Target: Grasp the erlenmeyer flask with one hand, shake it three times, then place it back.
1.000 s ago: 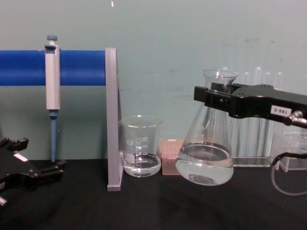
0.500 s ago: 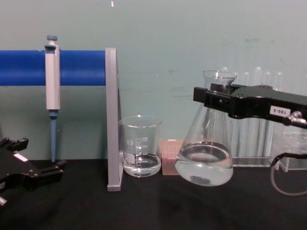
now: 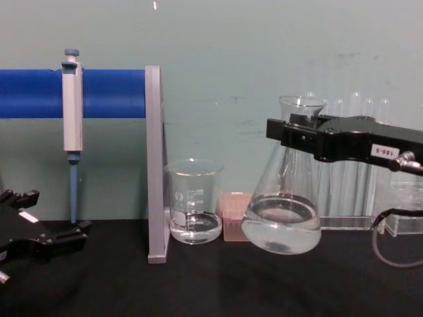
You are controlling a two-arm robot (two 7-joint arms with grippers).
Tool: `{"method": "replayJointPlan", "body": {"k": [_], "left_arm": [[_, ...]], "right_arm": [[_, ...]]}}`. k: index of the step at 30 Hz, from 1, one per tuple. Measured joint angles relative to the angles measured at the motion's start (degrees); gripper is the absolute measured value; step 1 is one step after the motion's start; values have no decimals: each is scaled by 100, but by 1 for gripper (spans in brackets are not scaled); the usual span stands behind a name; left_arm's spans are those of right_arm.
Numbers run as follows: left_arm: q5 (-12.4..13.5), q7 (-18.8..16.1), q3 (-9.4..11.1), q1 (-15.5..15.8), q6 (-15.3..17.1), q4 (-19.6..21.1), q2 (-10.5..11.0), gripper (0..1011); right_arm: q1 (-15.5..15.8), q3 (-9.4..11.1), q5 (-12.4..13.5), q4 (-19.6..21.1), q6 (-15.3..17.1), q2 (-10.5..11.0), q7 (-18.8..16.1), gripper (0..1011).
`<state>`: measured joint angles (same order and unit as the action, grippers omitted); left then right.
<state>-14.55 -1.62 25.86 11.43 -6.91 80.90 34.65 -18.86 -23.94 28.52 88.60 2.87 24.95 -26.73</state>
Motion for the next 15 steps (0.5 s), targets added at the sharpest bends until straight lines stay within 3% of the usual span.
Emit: {"method": "replayJointPlan", "body": {"k": [9,15], "left_arm": [[0,0,0,0,0,0,0,1001],[0,0,0,0,0,0,0,1001]], "right_arm": [[-61,-69,-1,-60,-1,3,-125,450],[-158,-250,38,-101,-18,89,-509,450]]}}
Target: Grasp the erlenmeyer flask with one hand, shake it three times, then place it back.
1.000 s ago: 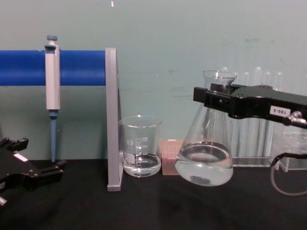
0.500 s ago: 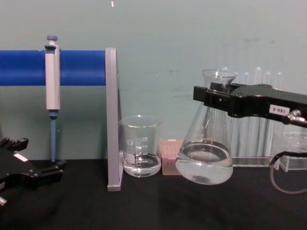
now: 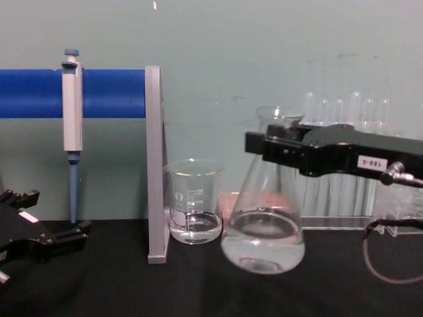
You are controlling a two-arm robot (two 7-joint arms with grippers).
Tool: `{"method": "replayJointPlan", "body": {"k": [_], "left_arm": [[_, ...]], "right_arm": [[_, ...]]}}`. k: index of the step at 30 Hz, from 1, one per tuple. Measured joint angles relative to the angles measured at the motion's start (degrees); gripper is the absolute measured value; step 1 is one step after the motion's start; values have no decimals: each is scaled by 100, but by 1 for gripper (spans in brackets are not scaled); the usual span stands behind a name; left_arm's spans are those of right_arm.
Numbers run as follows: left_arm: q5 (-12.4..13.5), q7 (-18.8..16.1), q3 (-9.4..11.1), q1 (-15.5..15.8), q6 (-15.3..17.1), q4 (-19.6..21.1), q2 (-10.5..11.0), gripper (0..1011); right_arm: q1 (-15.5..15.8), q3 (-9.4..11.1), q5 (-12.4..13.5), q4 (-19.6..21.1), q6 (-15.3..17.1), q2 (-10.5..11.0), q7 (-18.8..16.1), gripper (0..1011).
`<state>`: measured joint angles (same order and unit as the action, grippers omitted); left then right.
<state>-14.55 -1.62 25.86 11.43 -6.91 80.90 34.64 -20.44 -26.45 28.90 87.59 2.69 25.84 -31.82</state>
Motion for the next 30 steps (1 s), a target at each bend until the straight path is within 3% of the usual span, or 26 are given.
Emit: {"method": "replayJointPlan", "body": {"k": [16,30], "left_arm": [[0,0,0,0,0,0,0,1001],[0,0,0,0,0,0,0,1001]], "right_arm": [[-288,-600,310,-62,-286,294,-1201,450],[-424,-867,515,-83,-490,435,-1637,450]]}}
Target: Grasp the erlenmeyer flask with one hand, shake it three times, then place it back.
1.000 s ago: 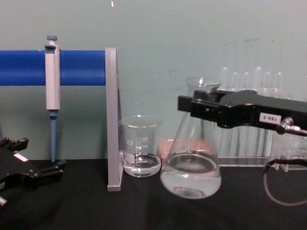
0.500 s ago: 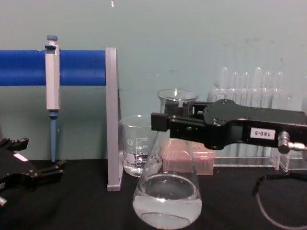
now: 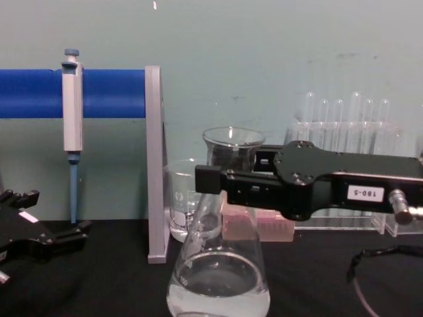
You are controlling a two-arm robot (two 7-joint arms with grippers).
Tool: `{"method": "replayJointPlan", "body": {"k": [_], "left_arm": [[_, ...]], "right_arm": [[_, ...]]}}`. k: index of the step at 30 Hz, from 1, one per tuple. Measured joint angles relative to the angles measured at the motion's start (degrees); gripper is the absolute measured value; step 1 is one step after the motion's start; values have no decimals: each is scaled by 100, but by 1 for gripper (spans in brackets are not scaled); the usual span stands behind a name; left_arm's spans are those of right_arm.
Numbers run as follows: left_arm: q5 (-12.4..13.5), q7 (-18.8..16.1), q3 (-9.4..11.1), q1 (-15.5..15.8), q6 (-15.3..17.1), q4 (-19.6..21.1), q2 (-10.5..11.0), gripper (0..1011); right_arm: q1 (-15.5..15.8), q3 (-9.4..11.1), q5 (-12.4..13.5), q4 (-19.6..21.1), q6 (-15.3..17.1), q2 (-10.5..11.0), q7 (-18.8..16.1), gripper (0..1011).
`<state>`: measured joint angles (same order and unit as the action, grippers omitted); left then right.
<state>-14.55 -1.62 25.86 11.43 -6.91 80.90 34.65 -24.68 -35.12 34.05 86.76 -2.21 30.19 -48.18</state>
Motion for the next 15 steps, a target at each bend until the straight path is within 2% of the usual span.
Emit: {"method": "replayJointPlan", "body": {"k": [9,15], "left_arm": [[0,0,0,0,0,0,0,1001],[0,0,0,0,0,0,0,1001]], "right_arm": [[-53,-136,113,21,-82,96,-124,450],[-31,-98,117,49,-82,108,199,450]]}}
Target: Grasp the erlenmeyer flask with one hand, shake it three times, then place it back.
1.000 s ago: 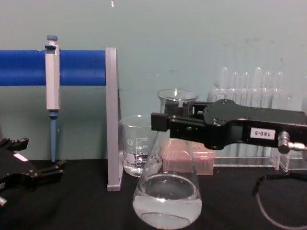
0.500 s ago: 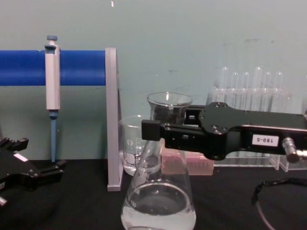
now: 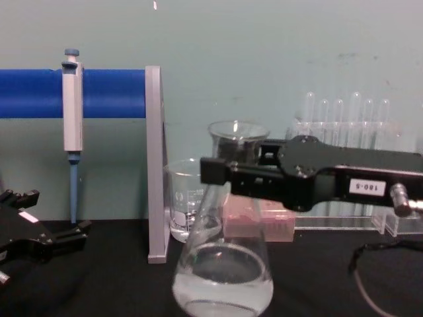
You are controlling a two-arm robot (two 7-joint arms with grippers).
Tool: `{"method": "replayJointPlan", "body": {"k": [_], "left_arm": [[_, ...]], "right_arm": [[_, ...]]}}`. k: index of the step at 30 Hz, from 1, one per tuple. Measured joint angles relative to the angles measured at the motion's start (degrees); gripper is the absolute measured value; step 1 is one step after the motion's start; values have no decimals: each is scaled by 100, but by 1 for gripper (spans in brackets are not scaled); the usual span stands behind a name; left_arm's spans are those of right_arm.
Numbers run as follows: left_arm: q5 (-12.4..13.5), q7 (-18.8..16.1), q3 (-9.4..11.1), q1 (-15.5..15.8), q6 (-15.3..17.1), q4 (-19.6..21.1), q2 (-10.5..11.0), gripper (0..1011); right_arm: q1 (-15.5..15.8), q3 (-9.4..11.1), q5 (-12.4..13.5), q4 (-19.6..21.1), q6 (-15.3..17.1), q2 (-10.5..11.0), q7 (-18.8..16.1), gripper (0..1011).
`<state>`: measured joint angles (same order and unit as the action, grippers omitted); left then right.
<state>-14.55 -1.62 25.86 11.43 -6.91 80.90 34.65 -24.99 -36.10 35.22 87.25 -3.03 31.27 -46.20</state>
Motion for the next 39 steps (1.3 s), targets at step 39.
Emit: {"method": "replayJointPlan", "body": {"k": [39], "left_arm": [[0,0,0,0,0,0,0,1001]], "right_arm": [[969,1697,-991,228,515,-678,3772,450]]}}
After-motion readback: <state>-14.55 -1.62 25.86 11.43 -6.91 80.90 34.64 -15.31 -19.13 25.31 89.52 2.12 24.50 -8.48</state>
